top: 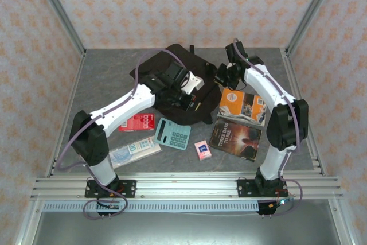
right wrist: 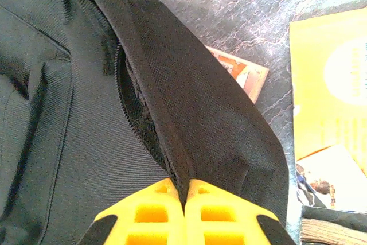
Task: Pack the student bag
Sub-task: Unzip the student bag at the top-center of the table.
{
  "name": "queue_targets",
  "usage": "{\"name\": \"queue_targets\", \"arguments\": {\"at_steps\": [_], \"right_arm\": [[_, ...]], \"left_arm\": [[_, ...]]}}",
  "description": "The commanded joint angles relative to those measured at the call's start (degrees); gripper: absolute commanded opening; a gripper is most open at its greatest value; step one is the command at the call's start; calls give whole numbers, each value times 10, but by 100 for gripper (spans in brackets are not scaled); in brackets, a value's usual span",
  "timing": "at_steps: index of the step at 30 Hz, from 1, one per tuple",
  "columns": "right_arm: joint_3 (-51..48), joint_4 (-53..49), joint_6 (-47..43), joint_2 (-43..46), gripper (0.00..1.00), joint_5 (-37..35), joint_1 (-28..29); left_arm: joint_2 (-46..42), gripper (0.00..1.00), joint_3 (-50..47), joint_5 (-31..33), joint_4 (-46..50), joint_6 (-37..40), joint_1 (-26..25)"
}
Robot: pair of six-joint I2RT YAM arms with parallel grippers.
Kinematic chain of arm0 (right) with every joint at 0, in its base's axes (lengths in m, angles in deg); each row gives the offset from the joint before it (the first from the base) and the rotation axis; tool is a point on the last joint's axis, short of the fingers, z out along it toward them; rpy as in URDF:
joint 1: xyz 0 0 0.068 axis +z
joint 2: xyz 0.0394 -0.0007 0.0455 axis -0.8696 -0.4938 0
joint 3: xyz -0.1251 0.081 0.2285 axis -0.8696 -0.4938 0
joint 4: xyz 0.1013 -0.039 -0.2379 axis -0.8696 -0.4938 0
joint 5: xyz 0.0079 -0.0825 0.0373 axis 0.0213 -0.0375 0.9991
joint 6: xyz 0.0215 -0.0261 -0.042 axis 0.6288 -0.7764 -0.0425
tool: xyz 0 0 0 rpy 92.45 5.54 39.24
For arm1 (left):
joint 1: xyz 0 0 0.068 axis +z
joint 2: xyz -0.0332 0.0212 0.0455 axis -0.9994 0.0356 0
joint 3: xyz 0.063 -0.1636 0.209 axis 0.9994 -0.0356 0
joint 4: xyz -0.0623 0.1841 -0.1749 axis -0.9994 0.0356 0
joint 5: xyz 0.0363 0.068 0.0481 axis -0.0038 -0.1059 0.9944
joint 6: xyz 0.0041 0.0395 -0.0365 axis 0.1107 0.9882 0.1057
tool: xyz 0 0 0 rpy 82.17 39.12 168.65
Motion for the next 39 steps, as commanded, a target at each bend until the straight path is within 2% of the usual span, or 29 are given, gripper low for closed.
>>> {"name": "queue_targets", "arguments": {"at_steps": [1,3,5,7,9,12,13,16,23,32,36,39], "right_arm": [[41,-9,-20,-20,0,-81,-29],[55,-16,-26,-30,0,-83,-29],[56,-5,-24,-32,1,-51,-29],[52,-3,-21,-23,18,-42,-25],[42,-7,-20,2,41,-50,-21],[17,-17,-12,53,56,-69,-22],[7,-23,-7,69,57,-79,-22],[-39,-26,13,122,58,-74,-22],[-129,1,59,214,59,-8,-21],[-196,61,86,210,59,61,-22],[-217,89,91,203,51,74,-22],[-231,99,87,200,41,69,-21]], "left_arm": [[-42,0,-17,3,26,7,11],[-49,0,-22,4,21,4,11],[-46,0,-18,1,17,-2,11],[-33,0,-6,-3,15,-5,10],[-20,0,9,-13,9,-14,8],[-2,0,34,-22,0,-26,3],[4,0,44,-24,-1,-29,0],[26,0,78,-29,-6,-40,-14],[83,0,148,-30,-10,-56,-48],[116,0,178,-32,-48,-88,-68],[114,0,173,-31,-53,-90,-70],[106,0,164,-28,-52,-84,-70]]}}
